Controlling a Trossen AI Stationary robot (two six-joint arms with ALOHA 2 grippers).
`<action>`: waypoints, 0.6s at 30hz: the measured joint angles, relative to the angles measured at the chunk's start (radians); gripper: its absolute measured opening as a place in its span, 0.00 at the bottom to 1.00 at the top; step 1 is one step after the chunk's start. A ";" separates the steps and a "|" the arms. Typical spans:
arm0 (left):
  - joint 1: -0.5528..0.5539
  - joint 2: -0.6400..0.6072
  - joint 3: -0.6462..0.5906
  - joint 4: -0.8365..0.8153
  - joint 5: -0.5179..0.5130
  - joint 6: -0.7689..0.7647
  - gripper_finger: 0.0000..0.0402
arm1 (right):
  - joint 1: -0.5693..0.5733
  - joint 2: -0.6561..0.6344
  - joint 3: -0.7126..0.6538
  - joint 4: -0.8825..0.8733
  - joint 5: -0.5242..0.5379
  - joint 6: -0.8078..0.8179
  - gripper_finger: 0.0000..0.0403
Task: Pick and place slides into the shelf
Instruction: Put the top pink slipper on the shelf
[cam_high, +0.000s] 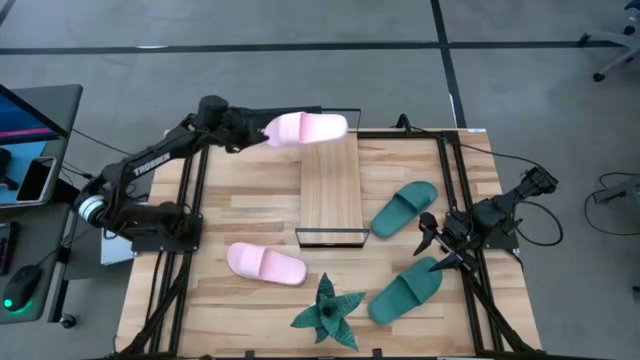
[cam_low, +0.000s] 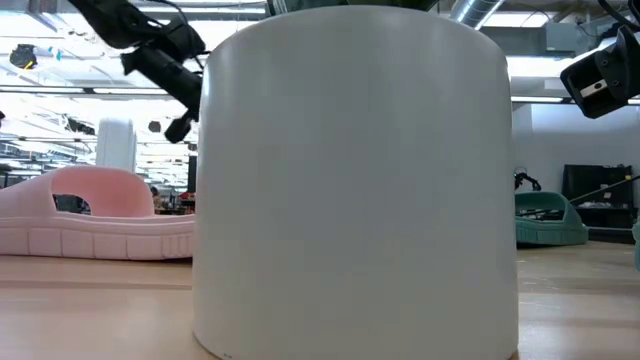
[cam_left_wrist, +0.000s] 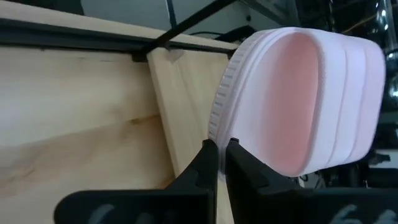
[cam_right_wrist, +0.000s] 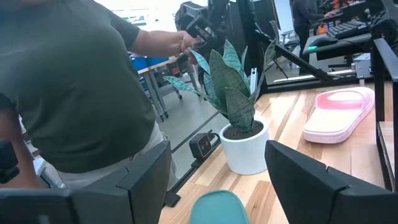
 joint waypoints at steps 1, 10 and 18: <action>-0.006 0.021 0.012 0.000 0.002 0.001 0.00 | 0.000 0.000 0.000 0.000 0.000 0.000 0.63; -0.070 0.153 0.047 0.036 0.009 0.008 0.00 | 0.000 0.000 0.000 0.000 0.000 0.000 0.63; -0.091 0.204 0.047 0.084 0.002 -0.009 0.00 | 0.000 0.000 0.000 0.000 0.000 0.000 0.63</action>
